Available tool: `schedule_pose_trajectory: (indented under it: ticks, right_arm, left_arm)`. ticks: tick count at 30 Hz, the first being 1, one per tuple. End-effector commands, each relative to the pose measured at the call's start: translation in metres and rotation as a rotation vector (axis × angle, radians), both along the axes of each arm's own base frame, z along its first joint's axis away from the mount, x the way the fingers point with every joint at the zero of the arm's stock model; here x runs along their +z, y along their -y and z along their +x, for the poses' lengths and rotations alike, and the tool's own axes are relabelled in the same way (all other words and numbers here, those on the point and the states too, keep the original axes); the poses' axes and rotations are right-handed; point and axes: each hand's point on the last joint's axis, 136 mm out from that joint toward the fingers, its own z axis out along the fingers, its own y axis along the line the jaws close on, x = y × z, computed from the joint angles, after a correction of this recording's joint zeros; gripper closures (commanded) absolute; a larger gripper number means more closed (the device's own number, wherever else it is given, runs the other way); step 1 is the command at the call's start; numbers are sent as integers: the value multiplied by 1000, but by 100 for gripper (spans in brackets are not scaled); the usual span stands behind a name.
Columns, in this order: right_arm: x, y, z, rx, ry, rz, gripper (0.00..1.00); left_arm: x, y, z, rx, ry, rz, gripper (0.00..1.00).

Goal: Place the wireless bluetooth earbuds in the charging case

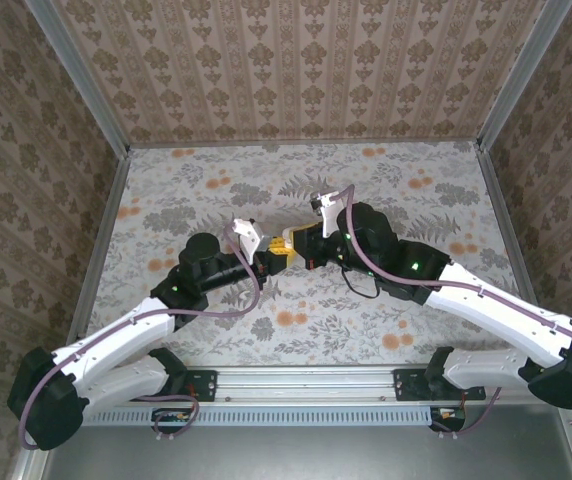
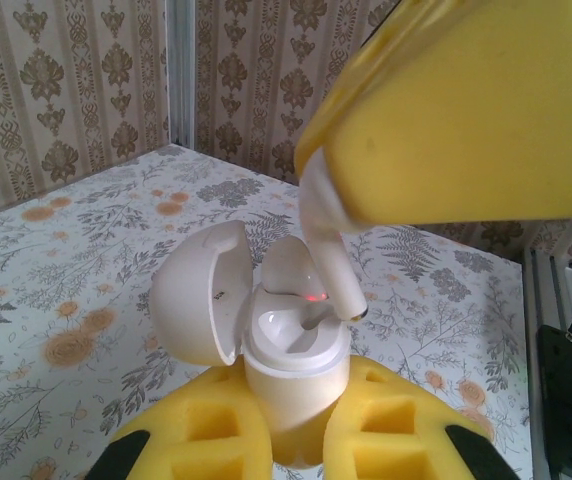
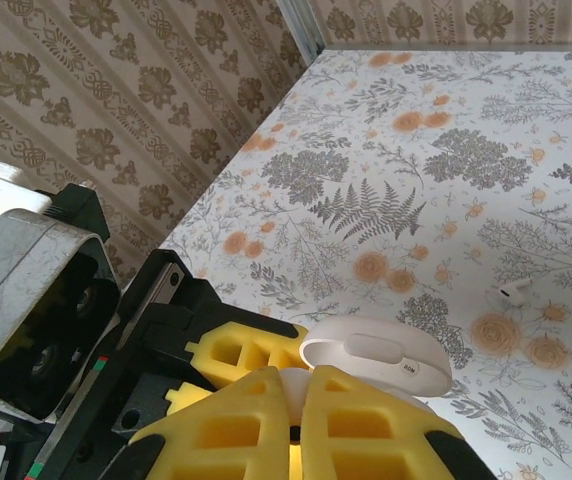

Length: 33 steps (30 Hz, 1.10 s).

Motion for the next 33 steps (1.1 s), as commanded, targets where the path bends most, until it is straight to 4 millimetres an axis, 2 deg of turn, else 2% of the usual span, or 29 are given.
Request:
schedule_pose_trajectory:
  ticks: [1, 15, 25, 33]
  right_arm:
    - [13, -2, 2, -1, 48, 14, 92]
    - [0, -2, 9, -18, 65, -17, 92]
    - [-16, 1, 8, -22, 62, -48, 92]
    - [-20, 7, 5, -22, 78, -46, 92]
  left_arm:
    - [24, 3, -2, -16, 46, -45, 100]
    - [30, 1, -4, -8, 35, -74, 100]
    - [35, -1, -4, -1, 35, -89, 100]
    - [37, -2, -3, 8, 33, -96, 100]
